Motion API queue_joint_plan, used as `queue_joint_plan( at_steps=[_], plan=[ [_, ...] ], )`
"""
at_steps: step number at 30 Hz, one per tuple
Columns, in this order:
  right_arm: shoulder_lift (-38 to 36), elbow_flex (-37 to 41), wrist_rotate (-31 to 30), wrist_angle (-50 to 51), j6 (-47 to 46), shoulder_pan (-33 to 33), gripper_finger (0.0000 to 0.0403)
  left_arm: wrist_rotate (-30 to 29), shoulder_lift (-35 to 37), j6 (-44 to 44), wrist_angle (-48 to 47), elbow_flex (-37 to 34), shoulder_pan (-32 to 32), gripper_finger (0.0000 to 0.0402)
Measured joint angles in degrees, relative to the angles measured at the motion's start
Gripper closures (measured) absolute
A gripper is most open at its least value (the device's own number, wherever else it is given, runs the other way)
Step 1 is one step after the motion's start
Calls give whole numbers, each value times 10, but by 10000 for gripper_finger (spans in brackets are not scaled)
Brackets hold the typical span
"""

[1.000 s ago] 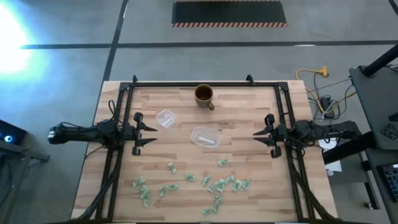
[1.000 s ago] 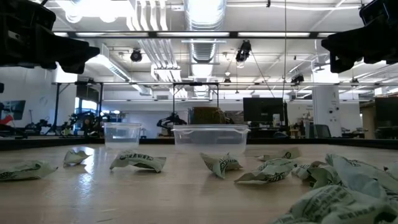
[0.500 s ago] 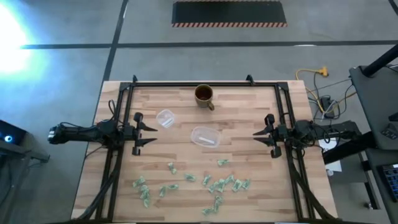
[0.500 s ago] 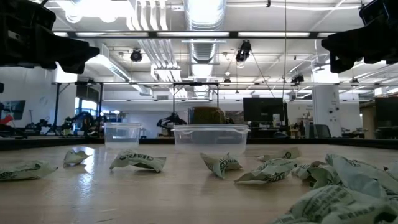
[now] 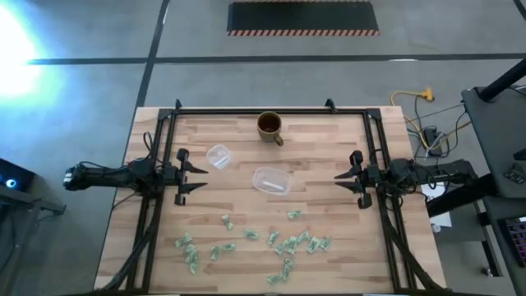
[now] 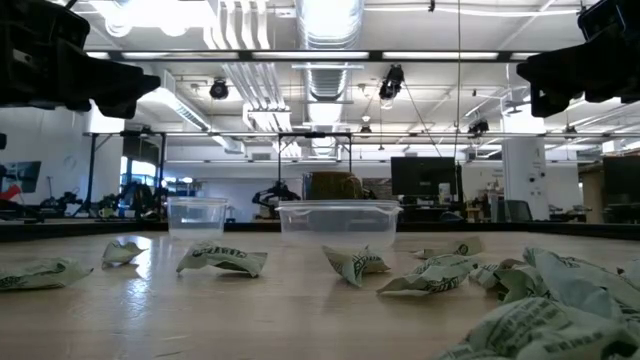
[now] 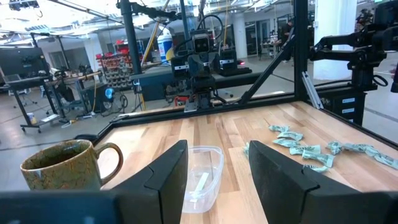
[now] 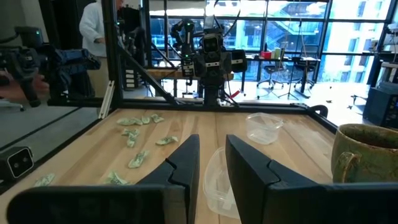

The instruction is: Pick and place Stevia / Truvia into bins

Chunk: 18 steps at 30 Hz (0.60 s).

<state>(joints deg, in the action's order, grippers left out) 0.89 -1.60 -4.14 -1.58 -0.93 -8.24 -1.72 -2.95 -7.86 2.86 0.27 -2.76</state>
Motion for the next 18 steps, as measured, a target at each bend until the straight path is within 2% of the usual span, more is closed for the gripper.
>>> queue_joint_plan(
  at_steps=[18],
  plan=[
    [0, 0, 0, -9, 24, 0, 335, 0, 0, 0, 1, 0, 0, 246]
  ],
)
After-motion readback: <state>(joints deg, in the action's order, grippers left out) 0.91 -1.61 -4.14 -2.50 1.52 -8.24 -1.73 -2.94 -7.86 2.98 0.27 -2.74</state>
